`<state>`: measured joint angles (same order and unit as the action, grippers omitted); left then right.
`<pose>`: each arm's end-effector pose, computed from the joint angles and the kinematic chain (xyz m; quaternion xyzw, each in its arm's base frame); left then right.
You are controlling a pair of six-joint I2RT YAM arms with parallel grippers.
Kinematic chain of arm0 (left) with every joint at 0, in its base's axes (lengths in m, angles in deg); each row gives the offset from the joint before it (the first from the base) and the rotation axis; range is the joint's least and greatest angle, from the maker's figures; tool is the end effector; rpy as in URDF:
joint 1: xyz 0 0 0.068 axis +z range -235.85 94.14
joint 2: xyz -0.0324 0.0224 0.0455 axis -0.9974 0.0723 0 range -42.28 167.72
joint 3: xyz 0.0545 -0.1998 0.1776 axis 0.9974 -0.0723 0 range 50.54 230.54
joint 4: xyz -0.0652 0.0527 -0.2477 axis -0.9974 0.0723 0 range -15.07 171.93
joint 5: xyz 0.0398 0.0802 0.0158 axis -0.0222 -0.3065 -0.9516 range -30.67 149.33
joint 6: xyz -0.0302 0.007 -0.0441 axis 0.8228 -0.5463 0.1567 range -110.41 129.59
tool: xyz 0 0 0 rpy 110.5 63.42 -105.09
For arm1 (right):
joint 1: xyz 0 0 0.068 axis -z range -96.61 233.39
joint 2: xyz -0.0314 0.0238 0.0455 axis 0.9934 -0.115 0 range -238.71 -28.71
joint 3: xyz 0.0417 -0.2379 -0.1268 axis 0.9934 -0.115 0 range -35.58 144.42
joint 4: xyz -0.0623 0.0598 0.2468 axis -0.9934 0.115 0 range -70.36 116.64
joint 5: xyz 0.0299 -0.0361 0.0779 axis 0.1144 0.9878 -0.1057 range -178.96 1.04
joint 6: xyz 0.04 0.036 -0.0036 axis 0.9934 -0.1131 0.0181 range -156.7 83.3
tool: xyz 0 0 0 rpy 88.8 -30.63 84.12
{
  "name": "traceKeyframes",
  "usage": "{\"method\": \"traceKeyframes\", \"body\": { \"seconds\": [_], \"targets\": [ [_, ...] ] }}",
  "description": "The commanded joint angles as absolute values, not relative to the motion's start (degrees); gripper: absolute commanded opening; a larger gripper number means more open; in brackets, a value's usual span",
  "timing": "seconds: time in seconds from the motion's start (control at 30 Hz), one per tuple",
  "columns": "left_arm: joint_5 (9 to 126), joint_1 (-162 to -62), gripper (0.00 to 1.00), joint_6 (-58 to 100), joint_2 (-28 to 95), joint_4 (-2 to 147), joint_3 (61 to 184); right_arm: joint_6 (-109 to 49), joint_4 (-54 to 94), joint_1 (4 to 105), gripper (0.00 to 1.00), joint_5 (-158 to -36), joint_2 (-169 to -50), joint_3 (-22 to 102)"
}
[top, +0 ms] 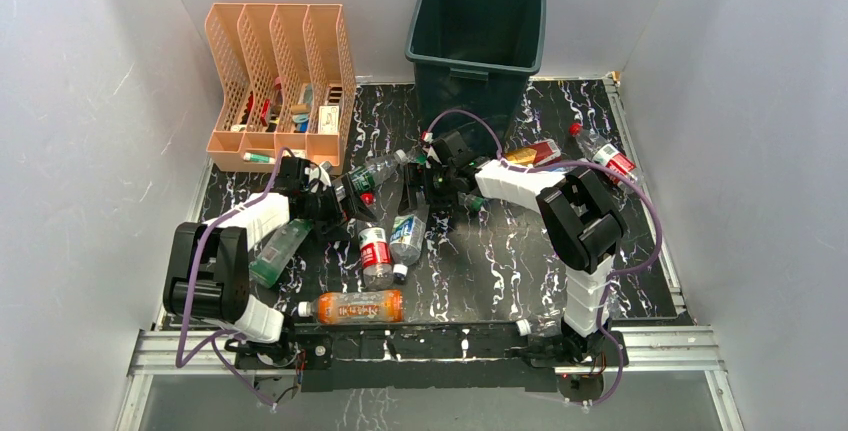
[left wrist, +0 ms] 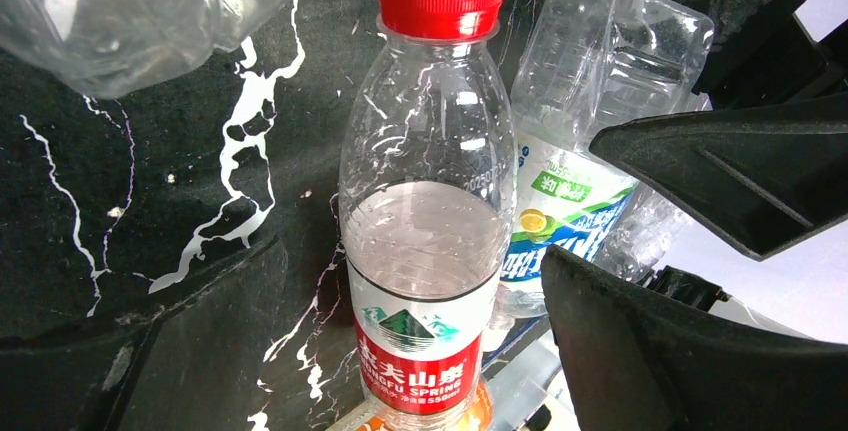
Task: Put the plastic bottles in the bin
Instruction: Pick up the plastic bottle at the center of the board.
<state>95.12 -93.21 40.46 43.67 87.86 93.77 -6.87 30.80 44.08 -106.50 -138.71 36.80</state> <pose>0.2752 -0.0564 0.1697 -0.0965 0.9086 -0.3694 0.1693 0.3120 0.2695 0.1783 -0.1300 0.9175 0.3149 0.2055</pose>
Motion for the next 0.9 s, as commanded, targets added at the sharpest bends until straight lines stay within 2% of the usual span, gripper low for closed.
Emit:
{"method": "traceKeyframes", "body": {
  "seconds": [0.0, 0.87],
  "targets": [
    [96.6, -93.5, 0.98, 40.0, 43.9, 89.0, 95.4, -7.5, 31.7, 43.9, 0.98, -105.3, -138.8, 37.0],
    [96.0, -93.5, 0.98, 40.0, 41.1, 90.3, 95.5, -5.6, 34.8, 43.1, 0.98, -104.2, -136.5, 35.0]
  ]
}}
